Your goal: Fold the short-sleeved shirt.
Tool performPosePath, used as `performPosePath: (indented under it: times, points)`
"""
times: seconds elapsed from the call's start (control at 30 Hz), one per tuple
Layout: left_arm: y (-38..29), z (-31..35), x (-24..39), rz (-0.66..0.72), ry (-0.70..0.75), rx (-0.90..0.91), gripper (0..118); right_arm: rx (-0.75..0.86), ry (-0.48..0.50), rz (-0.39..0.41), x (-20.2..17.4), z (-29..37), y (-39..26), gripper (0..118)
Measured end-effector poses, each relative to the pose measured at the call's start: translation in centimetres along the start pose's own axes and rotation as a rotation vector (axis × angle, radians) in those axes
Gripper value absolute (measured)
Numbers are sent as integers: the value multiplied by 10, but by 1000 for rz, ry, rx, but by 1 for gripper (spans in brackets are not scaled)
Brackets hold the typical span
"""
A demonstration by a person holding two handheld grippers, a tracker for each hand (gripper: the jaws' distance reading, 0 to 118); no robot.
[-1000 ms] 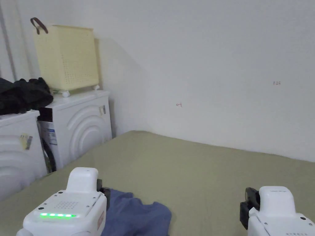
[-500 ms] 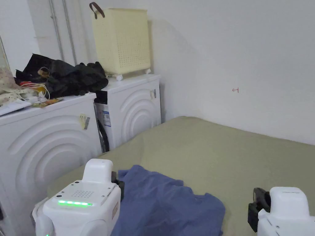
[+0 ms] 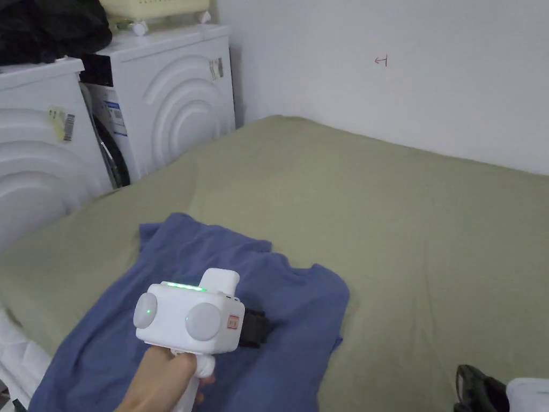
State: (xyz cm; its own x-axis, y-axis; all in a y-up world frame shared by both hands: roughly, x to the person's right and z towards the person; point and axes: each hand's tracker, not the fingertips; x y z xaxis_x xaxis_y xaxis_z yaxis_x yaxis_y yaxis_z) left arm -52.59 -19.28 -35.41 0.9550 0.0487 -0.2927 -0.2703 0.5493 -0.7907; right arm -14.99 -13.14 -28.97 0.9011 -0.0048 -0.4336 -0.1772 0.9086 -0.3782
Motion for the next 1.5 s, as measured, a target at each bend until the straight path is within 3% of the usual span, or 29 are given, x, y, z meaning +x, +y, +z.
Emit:
performPosePath:
  times: [0.03,0.1,0.2,0.23,0.27,0.3,0.33,0.37,0.43,0.67,0.8,1.2,1.37,1.5]
  points:
    - [3,-14,1,8,-11,-36,116,-27,-14,0,3,-2,-6,0]
    - [3,-30,5,15,75,-90,116,-54,-26,-2,9,-3,-17,0]
    - [-4,-48,5,8,58,-115,116,-101,-25,-7,16,-2,-30,0]
    - [-4,-42,3,20,54,-100,114,-105,-30,-7,19,2,-33,0]
    - [-3,-38,2,14,50,-102,105,-111,-36,-9,21,6,-34,0]
    - [-4,-35,2,7,52,-97,84,-113,-38,-12,24,10,-35,0]
    - [-3,-25,2,-6,58,-80,47,-112,-41,-25,28,17,-35,0]
    - [-1,-14,6,-11,84,-22,0,-110,-49,-37,32,24,-34,0]
    - [-1,0,5,-74,209,15,0,-101,-65,-57,39,40,-33,0]
    - [16,74,27,-43,89,96,0,-66,-141,-81,77,116,-38,0]
    - [34,116,78,-141,46,190,0,-27,-220,-94,102,158,-37,0]
    - [45,185,353,-427,-339,300,0,32,-403,-160,170,250,-42,0]
    - [20,178,464,-494,-526,235,0,26,-471,-203,195,264,-50,0]
    - [-13,148,518,-538,-603,128,0,3,-504,-236,213,263,-60,0]
